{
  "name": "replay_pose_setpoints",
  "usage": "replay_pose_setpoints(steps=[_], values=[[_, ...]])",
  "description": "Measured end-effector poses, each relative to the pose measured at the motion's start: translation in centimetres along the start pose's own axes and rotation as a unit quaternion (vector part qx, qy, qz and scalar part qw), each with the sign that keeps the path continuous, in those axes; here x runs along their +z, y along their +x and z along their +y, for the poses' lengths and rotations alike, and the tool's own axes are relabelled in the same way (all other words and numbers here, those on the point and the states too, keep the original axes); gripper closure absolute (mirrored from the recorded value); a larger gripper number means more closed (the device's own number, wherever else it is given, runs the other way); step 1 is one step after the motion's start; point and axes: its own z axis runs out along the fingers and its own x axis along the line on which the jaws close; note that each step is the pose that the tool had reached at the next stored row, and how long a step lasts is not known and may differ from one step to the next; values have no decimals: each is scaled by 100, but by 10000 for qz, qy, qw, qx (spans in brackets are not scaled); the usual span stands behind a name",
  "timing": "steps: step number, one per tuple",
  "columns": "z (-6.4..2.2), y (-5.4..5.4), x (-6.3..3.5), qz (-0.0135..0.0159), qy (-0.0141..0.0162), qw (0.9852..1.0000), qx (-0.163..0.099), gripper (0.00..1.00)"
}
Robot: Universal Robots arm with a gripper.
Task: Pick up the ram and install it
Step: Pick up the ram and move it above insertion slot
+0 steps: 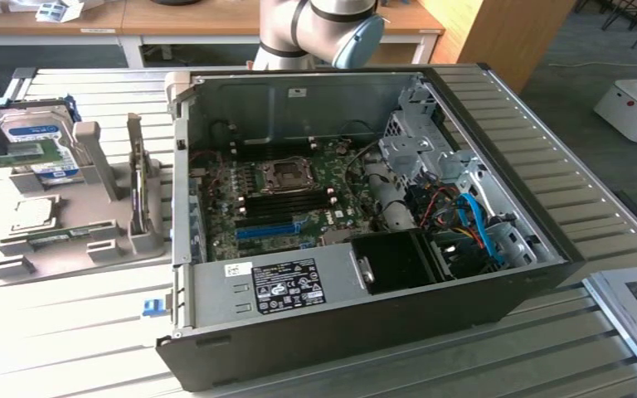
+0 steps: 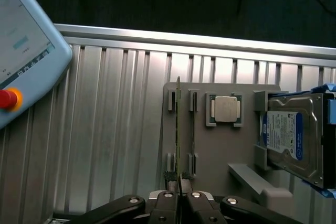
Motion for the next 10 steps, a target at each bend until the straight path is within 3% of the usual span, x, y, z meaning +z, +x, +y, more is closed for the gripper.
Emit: replay_pose_setpoints(steps=[10], values=[[7,1,-142,0,0,10000,0,88]])
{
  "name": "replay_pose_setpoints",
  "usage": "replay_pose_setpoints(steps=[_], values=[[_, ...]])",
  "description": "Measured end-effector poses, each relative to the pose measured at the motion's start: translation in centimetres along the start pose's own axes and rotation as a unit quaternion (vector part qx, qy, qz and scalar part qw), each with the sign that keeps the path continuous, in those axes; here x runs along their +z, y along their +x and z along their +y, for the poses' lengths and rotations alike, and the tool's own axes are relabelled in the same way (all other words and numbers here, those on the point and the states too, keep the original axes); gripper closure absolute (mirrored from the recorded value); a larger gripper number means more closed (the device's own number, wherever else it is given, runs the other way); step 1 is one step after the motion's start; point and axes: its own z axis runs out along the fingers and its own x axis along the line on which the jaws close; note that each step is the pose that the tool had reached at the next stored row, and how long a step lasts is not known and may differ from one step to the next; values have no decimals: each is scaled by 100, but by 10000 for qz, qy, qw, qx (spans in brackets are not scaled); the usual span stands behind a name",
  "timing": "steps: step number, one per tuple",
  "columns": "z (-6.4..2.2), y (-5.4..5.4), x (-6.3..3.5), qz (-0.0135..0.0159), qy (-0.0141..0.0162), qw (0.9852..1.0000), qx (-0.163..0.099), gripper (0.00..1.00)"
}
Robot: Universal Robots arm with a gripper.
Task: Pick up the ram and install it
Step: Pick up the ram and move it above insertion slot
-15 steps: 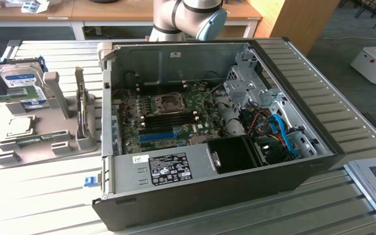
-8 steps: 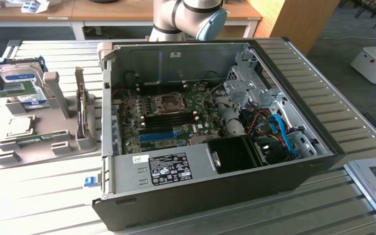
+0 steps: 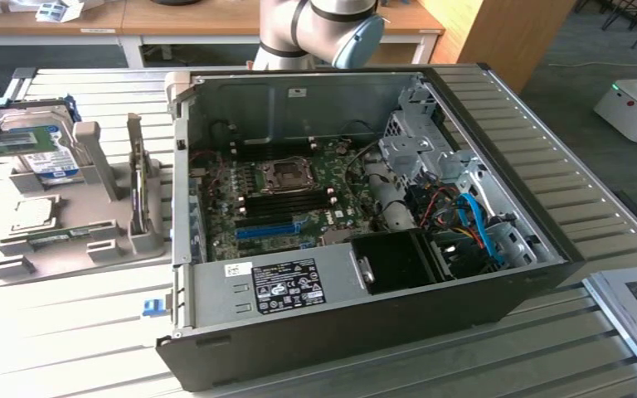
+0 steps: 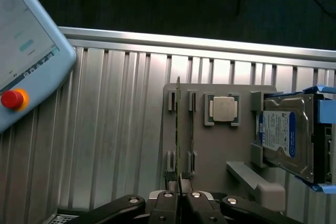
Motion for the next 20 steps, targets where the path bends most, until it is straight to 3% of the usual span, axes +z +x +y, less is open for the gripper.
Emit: replay_pose_setpoints(steps=[12,20], values=[[6,1,-129,0,0,10000,0,88],[6,1,-135,0,0,10000,0,88]])
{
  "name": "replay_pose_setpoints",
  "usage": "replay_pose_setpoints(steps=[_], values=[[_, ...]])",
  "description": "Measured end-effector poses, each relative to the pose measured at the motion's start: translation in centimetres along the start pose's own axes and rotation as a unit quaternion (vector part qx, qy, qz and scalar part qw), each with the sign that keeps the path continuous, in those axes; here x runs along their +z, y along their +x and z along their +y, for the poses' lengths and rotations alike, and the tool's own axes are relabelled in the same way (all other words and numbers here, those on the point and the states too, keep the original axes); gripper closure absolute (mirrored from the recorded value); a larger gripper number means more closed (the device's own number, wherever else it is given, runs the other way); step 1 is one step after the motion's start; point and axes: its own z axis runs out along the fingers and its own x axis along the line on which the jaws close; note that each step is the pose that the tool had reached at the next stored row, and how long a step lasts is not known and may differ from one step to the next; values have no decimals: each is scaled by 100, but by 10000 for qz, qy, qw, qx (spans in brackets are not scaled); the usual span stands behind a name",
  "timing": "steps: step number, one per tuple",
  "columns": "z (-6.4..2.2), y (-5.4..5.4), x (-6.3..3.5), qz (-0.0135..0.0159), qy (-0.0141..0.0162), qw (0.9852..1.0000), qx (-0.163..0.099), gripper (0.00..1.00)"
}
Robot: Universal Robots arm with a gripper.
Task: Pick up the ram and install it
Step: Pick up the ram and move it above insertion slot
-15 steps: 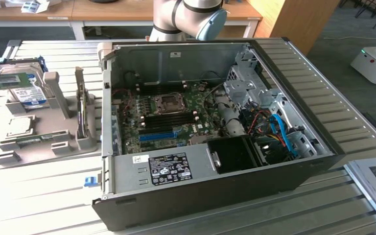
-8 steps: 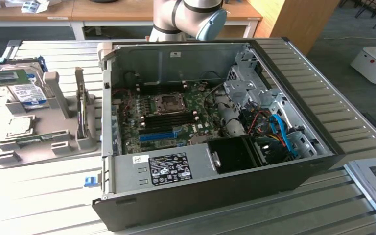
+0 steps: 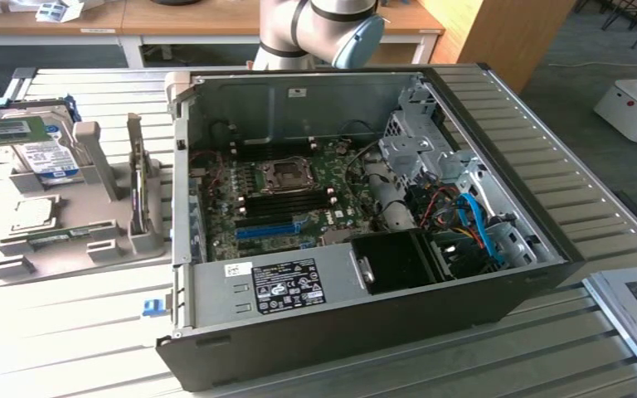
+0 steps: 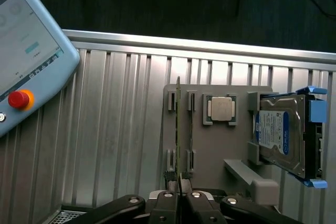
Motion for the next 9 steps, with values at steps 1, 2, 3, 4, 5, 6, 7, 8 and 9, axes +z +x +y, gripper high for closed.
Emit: replay_pose_setpoints(steps=[1,2,3,4,5,6,7,8,9], values=[[0,0,0,0,0,10000,0,88],[-1,0,0,0,0,10000,0,88],[-4,0,-1,1,-1,10000,1,88],[-11,0,-2,0,-1,10000,0,88],[-19,1,-1,0,0,10000,0,88],[-29,2,-2,0,0,10000,0,88],[-41,3,-2,1,0,10000,0,88],[-54,4,-3,0,0,10000,0,88],[-68,4,-3,0,0,10000,0,88]])
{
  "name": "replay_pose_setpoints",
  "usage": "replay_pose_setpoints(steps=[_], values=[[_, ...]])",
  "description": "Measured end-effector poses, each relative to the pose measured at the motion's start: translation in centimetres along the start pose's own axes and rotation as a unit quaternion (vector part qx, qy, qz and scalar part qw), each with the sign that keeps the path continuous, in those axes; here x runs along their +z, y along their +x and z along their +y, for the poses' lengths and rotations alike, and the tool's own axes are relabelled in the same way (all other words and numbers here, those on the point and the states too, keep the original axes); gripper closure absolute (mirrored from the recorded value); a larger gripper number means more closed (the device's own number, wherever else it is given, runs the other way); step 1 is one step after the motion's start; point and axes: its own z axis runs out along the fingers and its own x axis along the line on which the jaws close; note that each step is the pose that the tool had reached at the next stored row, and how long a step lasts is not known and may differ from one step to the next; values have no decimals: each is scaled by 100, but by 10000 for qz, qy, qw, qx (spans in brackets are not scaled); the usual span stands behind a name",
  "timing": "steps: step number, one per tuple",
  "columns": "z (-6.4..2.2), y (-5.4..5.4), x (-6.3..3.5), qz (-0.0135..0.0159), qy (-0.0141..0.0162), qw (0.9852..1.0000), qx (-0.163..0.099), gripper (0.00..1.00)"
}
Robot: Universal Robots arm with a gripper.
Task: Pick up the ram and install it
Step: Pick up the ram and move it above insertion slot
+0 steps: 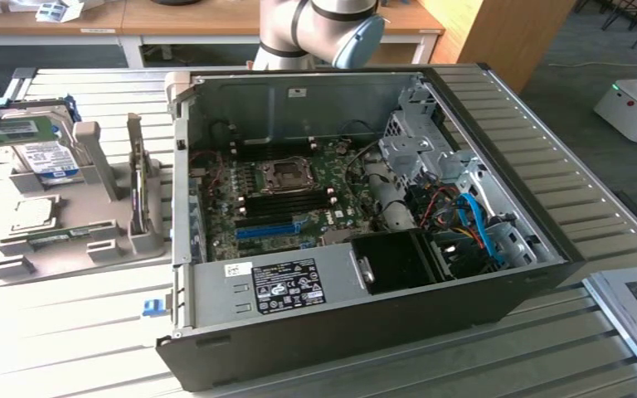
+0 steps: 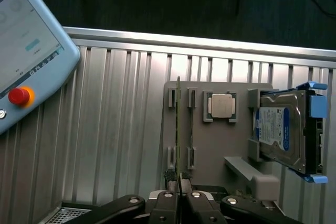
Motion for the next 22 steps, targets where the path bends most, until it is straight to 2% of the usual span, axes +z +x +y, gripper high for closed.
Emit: replay_pose_setpoints(steps=[22], values=[[-400,27,-17,0,-2,10000,0,88]])
